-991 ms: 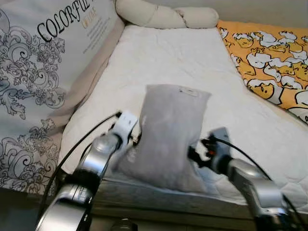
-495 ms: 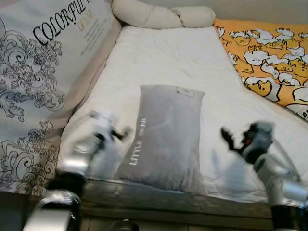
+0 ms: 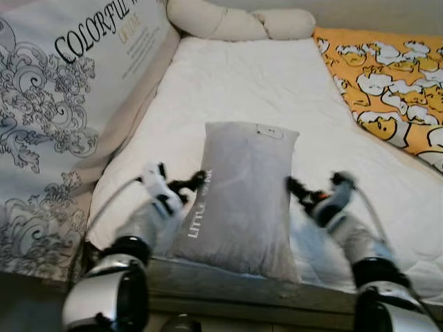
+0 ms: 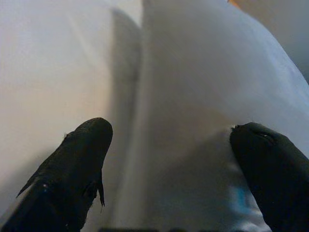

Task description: Clean up the room

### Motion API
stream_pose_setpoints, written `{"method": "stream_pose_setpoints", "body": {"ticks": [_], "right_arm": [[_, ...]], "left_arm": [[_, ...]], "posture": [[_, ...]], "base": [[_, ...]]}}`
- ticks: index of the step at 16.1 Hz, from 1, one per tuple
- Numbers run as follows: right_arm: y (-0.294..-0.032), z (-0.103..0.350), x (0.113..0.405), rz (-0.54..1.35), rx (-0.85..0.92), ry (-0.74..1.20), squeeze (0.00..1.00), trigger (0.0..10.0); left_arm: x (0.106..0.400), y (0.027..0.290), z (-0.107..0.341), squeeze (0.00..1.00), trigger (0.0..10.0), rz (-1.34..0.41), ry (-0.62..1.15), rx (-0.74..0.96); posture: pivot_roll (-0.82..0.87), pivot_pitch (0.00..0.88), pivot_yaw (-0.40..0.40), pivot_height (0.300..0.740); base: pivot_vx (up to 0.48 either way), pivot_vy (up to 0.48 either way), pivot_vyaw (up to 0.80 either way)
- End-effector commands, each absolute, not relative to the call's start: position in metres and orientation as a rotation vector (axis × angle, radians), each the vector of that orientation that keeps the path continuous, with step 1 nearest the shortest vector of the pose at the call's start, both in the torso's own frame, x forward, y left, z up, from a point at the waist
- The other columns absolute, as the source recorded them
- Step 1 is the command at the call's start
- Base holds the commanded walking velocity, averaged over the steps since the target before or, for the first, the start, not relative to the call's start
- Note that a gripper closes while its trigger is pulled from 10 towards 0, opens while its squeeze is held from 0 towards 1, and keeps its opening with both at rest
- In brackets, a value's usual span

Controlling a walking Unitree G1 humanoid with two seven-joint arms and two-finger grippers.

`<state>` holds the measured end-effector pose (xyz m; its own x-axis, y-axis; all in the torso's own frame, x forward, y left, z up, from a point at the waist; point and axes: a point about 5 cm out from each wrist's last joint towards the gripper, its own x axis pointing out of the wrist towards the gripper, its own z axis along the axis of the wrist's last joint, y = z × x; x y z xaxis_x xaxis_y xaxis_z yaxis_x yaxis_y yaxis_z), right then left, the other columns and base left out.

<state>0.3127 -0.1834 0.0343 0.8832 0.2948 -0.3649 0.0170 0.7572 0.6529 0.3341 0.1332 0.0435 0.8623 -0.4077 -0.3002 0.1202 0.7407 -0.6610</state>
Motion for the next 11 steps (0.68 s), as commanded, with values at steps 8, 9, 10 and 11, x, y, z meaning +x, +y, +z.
{"method": "stream_pose_setpoints", "body": {"ticks": [8,9,10,11], "right_arm": [[-0.152,0.007,0.299,0.237,0.625,0.594,0.00,0.0],[-0.152,0.009,0.302,0.208,0.641,0.546,0.00,0.0],[-0.153,0.010,0.303,0.197,0.632,0.517,0.00,0.0],[-0.154,0.010,0.303,0.180,0.611,0.488,0.00,0.0]], "left_arm": [[0.313,0.098,0.017,0.00,0.0,-0.343,0.578,-0.519],[0.315,0.099,0.019,0.00,0.0,-0.351,0.565,-0.491],[0.314,0.099,0.018,0.00,0.0,-0.356,0.564,-0.476],[0.313,0.098,0.016,0.00,0.0,-0.361,0.565,-0.461]], "posture": [[0.05,0.000,0.046,0.740],[0.06,0.000,0.045,0.740],[0.06,0.000,0.039,0.740],[0.07,0.000,0.033,0.740]], "base": [[0.000,0.000,0.00],[0.000,0.000,0.00],[0.000,0.000,0.00],[0.000,0.000,0.00]]}}
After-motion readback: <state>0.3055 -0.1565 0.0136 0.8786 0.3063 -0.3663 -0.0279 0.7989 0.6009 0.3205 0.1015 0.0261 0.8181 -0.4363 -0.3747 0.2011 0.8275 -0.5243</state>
